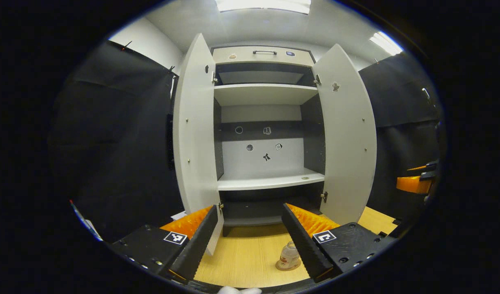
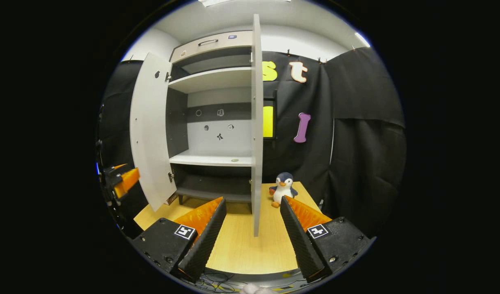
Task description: Grasp the bottle in the cabinet with the left hand and place it on the coaster, then close the right door with the right hand and the left door with the left hand.
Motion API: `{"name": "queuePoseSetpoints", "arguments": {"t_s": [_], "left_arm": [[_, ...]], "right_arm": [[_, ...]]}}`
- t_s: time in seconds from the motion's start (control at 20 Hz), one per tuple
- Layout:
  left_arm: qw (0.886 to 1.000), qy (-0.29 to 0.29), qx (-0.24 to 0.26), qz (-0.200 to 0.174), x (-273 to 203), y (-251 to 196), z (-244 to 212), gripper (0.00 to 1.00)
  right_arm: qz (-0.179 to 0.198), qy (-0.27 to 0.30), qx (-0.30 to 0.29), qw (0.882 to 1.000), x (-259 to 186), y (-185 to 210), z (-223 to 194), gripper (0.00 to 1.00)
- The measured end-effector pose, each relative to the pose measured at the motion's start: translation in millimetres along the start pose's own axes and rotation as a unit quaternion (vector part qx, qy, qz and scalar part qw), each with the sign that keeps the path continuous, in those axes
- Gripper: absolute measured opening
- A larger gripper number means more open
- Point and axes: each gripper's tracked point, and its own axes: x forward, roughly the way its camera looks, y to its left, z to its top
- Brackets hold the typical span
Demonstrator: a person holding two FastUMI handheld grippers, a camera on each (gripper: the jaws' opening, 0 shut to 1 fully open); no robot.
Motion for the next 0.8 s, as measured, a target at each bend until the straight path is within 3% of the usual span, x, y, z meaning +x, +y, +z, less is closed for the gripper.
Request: {"name": "queuePoseSetpoints", "arguments": {"t_s": [0.3, 0.5, 0.65, 0.8], "left_arm": [[1.0, -0.001, -0.002, 0.01, -23.5, 4.2, 10.9, 0.96], [1.0, 0.003, -0.003, 0.015, -22.0, -5.9, 19.9, 0.96], [1.0, 0.002, -0.016, 0.019, -18.1, -12.3, 28.1, 0.96], [0.999, 0.002, -0.019, 0.038, -13.5, -12.2, 32.3, 0.96]], "right_arm": [[-0.033, -0.021, 0.033, 0.999, 19.8, -44.2, 30.8, 0.82], [-0.038, -0.039, 0.018, 0.998, 53.7, -80.9, 70.4, 0.82], [-0.036, -0.057, 0.001, 0.998, 82.2, -102.1, 103.0, 0.82], [-0.008, -0.065, 0.006, 0.998, 113.7, -105.6, 128.3, 0.82]]}}
